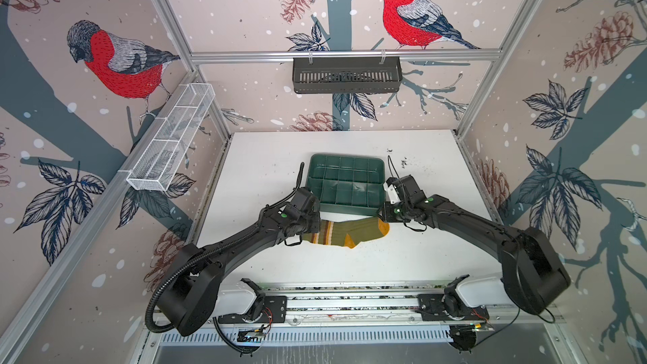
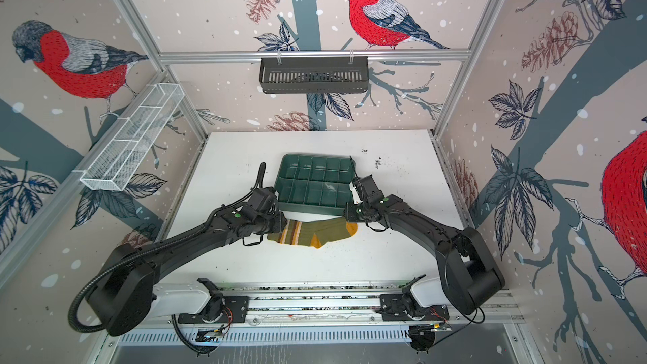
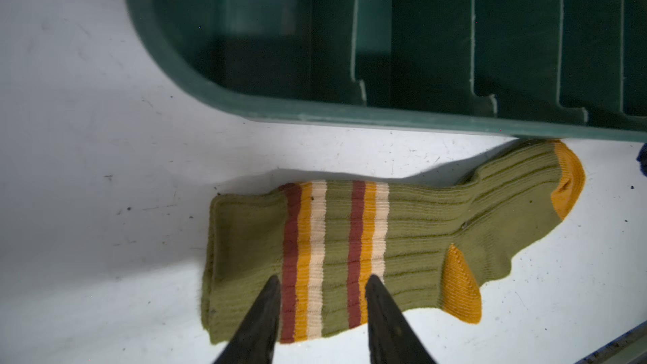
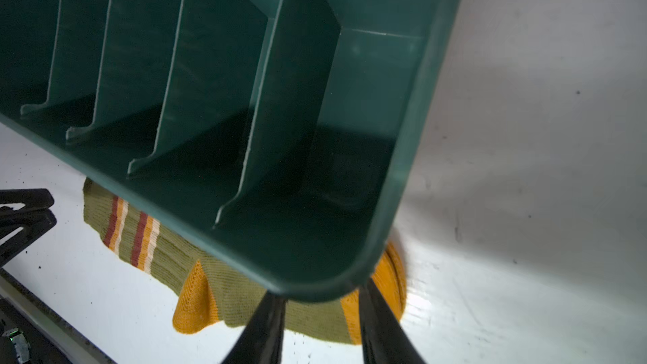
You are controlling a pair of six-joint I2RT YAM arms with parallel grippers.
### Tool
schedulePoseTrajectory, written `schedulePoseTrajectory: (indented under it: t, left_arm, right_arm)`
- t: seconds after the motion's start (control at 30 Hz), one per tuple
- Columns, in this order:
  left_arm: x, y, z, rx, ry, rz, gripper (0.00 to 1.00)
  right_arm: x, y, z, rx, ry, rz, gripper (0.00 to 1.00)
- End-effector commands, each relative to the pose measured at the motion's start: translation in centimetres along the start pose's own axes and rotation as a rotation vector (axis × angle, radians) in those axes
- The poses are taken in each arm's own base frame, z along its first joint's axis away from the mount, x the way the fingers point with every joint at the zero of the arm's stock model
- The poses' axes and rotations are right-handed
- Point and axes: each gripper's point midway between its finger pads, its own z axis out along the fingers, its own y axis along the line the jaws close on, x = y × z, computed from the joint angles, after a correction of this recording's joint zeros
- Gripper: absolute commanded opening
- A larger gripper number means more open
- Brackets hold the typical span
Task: Roll the socks
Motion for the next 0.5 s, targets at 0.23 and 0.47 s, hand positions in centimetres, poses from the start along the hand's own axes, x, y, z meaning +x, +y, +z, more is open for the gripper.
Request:
schedulePoseTrajectory:
  t: [0.23,0.47]
  left_arm:
    - [0.5,3.3,0.5,-0.059,0.004,-0.055,0.41]
    - [0.1,4.0,0.0,-0.069,-0.019,-0.071,0.42]
  right_arm:
    - [-6.0,-2.1,1.0,0.025,-0.113,-0.002,0.36]
    - [-8.6,-2.1,2.2,0.020,-0.132,-0.010,0.35]
